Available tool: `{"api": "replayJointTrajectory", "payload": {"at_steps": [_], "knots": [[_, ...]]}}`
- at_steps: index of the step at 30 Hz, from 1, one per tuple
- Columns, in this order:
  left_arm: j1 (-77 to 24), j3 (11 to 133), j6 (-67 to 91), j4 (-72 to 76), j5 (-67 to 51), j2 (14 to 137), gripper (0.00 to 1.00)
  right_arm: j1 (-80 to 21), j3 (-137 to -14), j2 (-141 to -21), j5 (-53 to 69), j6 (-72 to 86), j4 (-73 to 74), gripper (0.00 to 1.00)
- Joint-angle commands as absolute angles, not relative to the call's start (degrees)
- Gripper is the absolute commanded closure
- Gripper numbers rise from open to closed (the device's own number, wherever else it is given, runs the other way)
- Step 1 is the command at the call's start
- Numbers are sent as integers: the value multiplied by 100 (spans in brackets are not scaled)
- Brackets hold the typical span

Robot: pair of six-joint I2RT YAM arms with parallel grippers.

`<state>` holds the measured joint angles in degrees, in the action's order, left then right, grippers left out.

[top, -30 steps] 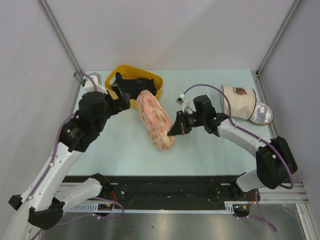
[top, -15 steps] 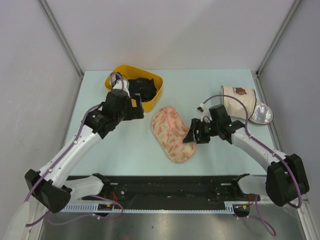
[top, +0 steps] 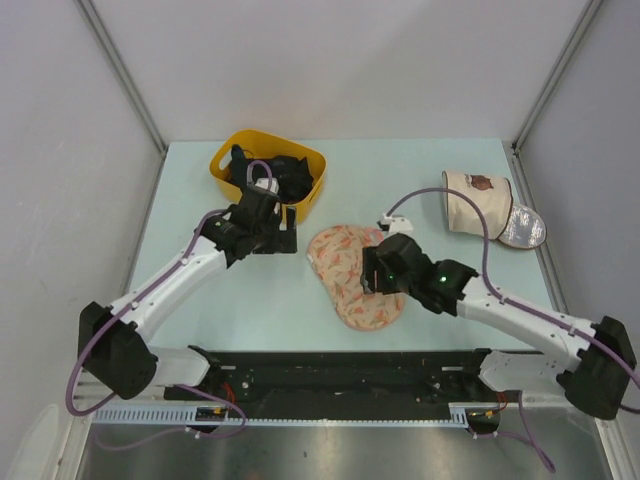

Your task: Unzip the laundry bag and remove the bra

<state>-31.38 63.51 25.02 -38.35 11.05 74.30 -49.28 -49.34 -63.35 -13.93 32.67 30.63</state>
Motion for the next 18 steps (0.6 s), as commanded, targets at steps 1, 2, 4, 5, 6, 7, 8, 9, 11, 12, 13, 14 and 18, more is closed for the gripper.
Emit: {"api": "replayJointTrajectory", "payload": {"at_steps": [1, 2, 4, 5, 6, 7, 8, 9, 11, 12, 13, 14, 18], "knots": [[-3015, 6311, 2627, -4166, 1582, 7295, 0, -5685, -5510, -7230, -2944, 3350, 2858, 31], [-2971, 6302, 2654, -4157, 1530, 7234, 0, -5817, -5580, -7373, -2988, 3244, 2735, 31], [-2805, 6275, 2672, -4122, 1381, 7181, 0, -6055, -5783, -7784, -2971, 2920, 2313, 36], [-2734, 6284, 2698, -4183, 1293, 7163, 0, -6056, -5835, -7891, -2945, 2666, 2207, 38], [-2664, 6319, 2716, -4244, 1257, 7154, 0, -6064, -5897, -8006, -2962, 2550, 2049, 42], [-2550, 6319, 2716, -4315, 1248, 7128, 0, -6064, -5932, -8163, -2953, 2436, 1961, 46], [-2471, 6302, 2707, -4333, 1231, 7067, 0, -6064, -5976, -8278, -2936, 2217, 1873, 48], [-2400, 6241, 2724, -4342, 1117, 7032, 0, -6056, -6029, -8366, -2857, 2145, 1733, 50], [-2172, 6170, 2742, -4298, 976, 6953, 0, -6073, -6275, -8760, -2865, 2092, 1688, 53], [-2127, 6118, 2751, -4280, 932, 6883, 0, -6082, -6371, -8884, -2848, 2109, 1679, 54], [-2092, 6091, 2760, -4280, 932, 6847, 0, -6073, -6503, -9025, -2830, 2109, 1661, 54], [-2074, 6073, 2760, -4272, 949, 6821, 0, -6073, -6565, -9253, -2787, 2109, 1635, 55], [-2030, 6012, 2786, -4245, 906, 6811, 0, -6082, -6794, -9806, -2479, 2215, 1398, 51]]}}
